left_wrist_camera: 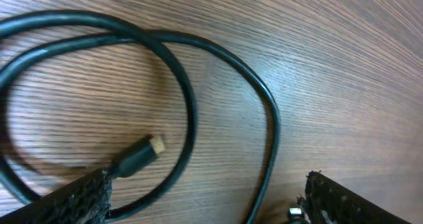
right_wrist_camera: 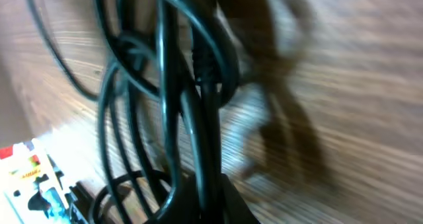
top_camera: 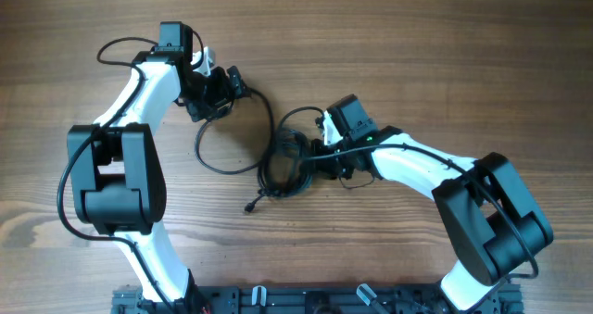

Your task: Untangle cables

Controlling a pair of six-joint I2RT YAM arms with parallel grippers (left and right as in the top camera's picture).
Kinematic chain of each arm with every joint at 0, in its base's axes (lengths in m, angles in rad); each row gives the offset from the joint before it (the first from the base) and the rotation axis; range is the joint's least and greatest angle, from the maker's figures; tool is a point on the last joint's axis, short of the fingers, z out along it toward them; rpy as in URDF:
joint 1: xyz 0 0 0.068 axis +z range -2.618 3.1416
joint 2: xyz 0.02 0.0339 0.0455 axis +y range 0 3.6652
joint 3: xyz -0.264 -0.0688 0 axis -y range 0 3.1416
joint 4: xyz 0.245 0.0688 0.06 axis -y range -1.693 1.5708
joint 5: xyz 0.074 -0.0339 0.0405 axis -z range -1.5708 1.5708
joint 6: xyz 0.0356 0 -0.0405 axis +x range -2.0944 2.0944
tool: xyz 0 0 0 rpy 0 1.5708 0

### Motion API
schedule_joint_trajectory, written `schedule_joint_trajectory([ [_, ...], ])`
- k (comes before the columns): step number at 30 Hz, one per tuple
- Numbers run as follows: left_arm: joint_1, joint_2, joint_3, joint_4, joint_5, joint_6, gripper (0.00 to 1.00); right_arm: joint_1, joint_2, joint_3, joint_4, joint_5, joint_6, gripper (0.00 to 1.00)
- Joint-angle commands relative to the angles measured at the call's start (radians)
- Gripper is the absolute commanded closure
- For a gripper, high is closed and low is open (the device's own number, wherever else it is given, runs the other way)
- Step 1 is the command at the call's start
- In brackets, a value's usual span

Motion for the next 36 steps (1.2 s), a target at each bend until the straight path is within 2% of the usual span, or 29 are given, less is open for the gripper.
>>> schedule_joint_trajectory([
  [1, 0.005, -0.033, -0.008, -0.001, -0.046, -0.024, 0.04, -0.01, 0.013, 0.119, -0.181, 0.073, -0.066, 0.62],
  [3, 0.005, -0.033, -0.008, -0.001, -0.056, -0.028, 0.05, -0.009, 0.013, 0.208, -0.312, 0.079, -0.135, 0.46],
  [4, 0.005, -0.033, -0.008, -0.001, -0.059, -0.028, 0.02, -0.008, 0.013, 0.284, -0.414, 0.116, -0.17, 0.35],
  [8, 0.014, -0.035, -0.008, -0.005, -0.059, -0.027, 0.02, -0.008, 0.013, 0.42, -0.534, 0.266, -0.22, 0.33],
  [13, 0.069, -0.071, -0.008, -0.02, 0.019, -0.047, 0.05, -0.005, 0.017, 0.453, -0.278, 0.271, -0.292, 0.3],
  [14, 0.086, -0.084, -0.008, -0.026, 0.025, -0.047, 0.11, -0.002, 0.02, 0.447, -0.214, 0.271, -0.293, 0.3],
  [15, 0.1, -0.095, -0.008, -0.032, 0.025, -0.047, 0.18, 0.003, 0.025, 0.446, -0.156, 0.27, -0.294, 0.32],
  [17, 0.126, -0.112, -0.008, -0.043, 0.023, -0.046, 0.48, 0.013, 0.037, 0.445, -0.04, 0.272, -0.322, 0.38],
  [18, 0.135, -0.113, -0.008, -0.047, 0.015, -0.047, 0.66, 0.021, 0.046, 0.445, 0.009, 0.271, -0.336, 0.41],
  [19, 0.148, -0.114, -0.008, -0.052, 0.0, -0.046, 0.8, 0.032, 0.061, 0.445, 0.077, 0.272, -0.338, 0.6],
  [20, 0.158, -0.113, -0.011, -0.053, -0.027, -0.047, 0.87, 0.042, 0.078, 0.445, 0.139, 0.272, -0.339, 0.77],
  [21, 0.167, -0.113, -0.017, -0.052, -0.069, -0.051, 0.84, 0.054, 0.103, 0.445, 0.21, 0.271, -0.337, 0.95],
  [22, 0.173, -0.113, -0.019, -0.053, -0.09, -0.058, 0.84, 0.066, 0.128, 0.445, 0.264, 0.271, -0.338, 0.95],
  [24, 0.177, -0.111, -0.02, -0.054, -0.119, -0.058, 0.96, 0.091, 0.186, 0.445, 0.383, 0.271, -0.34, 0.95],
  [28, 0.177, -0.11, -0.028, -0.045, -0.119, -0.081, 0.96, 0.145, 0.331, 0.445, 0.615, 0.241, -0.366, 0.96],
  [36, 0.17, -0.11, -0.029, -0.041, -0.118, -0.085, 0.87, 0.19, 0.48, 0.446, 0.783, 0.238, -0.364, 0.95],
])
